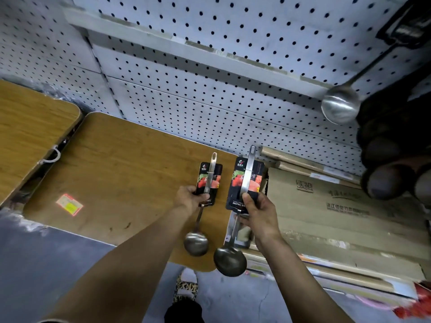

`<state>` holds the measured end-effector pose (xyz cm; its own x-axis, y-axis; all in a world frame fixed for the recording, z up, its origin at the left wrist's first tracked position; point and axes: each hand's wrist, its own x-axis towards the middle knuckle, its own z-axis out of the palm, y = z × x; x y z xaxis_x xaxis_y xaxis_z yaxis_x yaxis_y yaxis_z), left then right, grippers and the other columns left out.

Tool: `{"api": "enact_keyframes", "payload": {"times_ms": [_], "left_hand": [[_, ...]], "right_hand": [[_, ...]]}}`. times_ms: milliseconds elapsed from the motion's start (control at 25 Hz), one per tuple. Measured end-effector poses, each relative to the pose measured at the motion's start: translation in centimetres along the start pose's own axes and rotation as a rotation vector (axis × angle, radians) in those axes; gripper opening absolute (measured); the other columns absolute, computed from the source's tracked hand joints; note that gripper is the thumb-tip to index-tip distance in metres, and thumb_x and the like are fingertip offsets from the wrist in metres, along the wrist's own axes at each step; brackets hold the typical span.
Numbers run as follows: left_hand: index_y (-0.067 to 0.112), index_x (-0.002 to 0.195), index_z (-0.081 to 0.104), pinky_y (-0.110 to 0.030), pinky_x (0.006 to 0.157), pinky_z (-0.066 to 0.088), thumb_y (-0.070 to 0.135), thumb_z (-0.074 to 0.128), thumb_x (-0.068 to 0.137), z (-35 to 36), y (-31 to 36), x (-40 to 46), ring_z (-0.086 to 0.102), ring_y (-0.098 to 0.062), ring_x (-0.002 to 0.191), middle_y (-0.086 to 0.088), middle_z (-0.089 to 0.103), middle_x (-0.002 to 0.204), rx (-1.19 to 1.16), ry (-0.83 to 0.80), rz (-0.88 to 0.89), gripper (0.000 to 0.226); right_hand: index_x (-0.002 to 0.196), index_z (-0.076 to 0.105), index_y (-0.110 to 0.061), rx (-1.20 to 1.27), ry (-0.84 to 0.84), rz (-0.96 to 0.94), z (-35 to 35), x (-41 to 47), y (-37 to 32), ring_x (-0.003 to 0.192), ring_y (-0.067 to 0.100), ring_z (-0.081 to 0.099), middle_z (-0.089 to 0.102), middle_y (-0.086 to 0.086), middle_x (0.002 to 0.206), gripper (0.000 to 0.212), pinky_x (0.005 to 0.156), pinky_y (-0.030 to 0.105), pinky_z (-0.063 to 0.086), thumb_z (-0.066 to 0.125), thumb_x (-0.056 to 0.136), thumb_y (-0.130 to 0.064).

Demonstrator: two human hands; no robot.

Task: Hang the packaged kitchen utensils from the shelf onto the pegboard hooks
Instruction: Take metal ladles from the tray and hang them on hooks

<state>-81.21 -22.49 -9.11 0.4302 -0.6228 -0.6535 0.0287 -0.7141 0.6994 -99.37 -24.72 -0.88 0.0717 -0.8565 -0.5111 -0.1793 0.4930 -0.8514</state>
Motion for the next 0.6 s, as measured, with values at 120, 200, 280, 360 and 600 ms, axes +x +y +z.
{"api": "enact_keyframes", "payload": {"times_ms": [120,200,280,360,600], "left_hand": [[0.018,0.085,0.073,-0.041,0.092,0.054,0.015,0.083,0.072,-2.3,0.8,-4.5,0.070,-0.024,0.093,-0.006,0.074,0.098,-0.098,-0.066,0.078,0.017],[0.010,0.090,0.072,-0.043,0.087,0.056,0.011,0.081,0.074,-4.0,1.8,-8.8,0.069,-0.027,0.091,-0.010,0.073,0.097,-0.184,-0.077,0.141,0.018],[0.001,0.097,0.070,-0.036,0.078,0.056,0.007,0.078,0.077,-5.7,2.8,-13.7,0.067,-0.026,0.086,-0.012,0.071,0.096,-0.259,-0.082,0.202,0.022],[0.002,0.099,0.071,-0.033,0.079,0.056,0.013,0.079,0.077,-6.9,3.5,-17.5,0.069,-0.023,0.085,-0.007,0.073,0.097,-0.259,-0.067,0.265,0.026],[0.009,0.099,0.072,-0.032,0.087,0.055,0.017,0.080,0.077,-9.1,7.8,-29.4,0.070,-0.020,0.090,-0.006,0.074,0.101,-0.188,-0.094,0.475,0.025]], "right_hand": [[0.102,0.065,-0.016,0.027,0.002,-0.073,-0.6,-3.9,-1.3,0.091,0.026,0.072,0.074,0.008,0.100,0.009,0.060,0.028,0.057,0.058,0.100,-0.020],[0.100,0.065,-0.017,0.036,0.018,-0.130,-1.3,-7.3,-2.3,0.091,0.027,0.072,0.074,0.011,0.101,0.008,0.062,0.034,0.056,0.058,0.100,-0.021],[0.100,0.066,-0.015,0.050,0.028,-0.198,-2.2,-10.9,-3.5,0.088,0.029,0.071,0.074,0.013,0.099,0.009,0.062,0.038,0.057,0.059,0.100,-0.021],[0.099,0.066,-0.015,0.057,0.035,-0.273,-3.3,-14.1,-4.8,0.084,0.028,0.072,0.074,0.012,0.096,0.009,0.066,0.042,0.059,0.058,0.100,-0.019],[0.094,0.067,-0.018,0.056,0.063,-0.434,-7.9,-22.6,-9.1,0.078,0.017,0.072,0.075,0.005,0.090,0.011,0.071,0.044,0.062,0.058,0.100,-0.019]]}}
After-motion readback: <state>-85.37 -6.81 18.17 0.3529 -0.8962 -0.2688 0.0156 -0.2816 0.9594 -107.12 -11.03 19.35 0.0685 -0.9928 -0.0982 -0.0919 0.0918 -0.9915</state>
